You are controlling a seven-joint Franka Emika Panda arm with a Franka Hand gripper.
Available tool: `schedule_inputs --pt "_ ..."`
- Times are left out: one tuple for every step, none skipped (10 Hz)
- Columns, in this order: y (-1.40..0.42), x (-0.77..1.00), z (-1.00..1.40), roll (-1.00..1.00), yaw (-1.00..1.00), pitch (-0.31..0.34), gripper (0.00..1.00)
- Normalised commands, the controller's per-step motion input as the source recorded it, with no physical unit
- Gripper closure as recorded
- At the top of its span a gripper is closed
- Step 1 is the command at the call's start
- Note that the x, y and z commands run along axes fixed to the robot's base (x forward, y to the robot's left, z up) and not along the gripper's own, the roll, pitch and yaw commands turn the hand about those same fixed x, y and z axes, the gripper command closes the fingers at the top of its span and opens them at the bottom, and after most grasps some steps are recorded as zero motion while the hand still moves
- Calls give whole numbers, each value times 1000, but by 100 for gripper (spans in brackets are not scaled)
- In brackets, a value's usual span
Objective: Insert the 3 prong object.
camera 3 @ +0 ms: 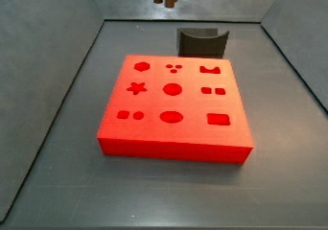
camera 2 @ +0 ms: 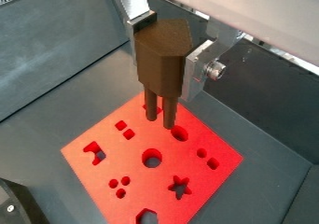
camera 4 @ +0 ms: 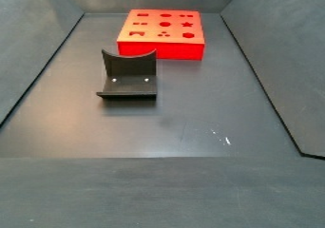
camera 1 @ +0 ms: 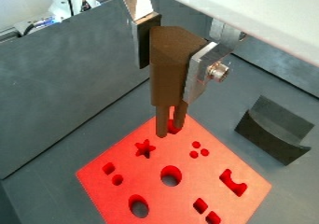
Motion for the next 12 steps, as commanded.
schedule_inputs --pt "0 49 0 0 -14 0 100" --pt "154 297 -77 0 -206 0 100" --pt "514 434 -100 -3 -314 0 100" --pt "623 463 -86 -23 -334 0 100" --pt "626 457 -89 0 -351 0 100" --pt "580 457 -160 0 -400 0 100" --pt "397 303 -626 0 -560 -6 100" --pt "223 209 -797 6 -637 -34 100" --pt "274 166 -849 0 -609 -47 100" --pt "423 0 -831 0 -474 -123 100" --pt "323 -3 -743 29 -426 -96 100" --pt "257 0 -720 0 -406 -100 100"
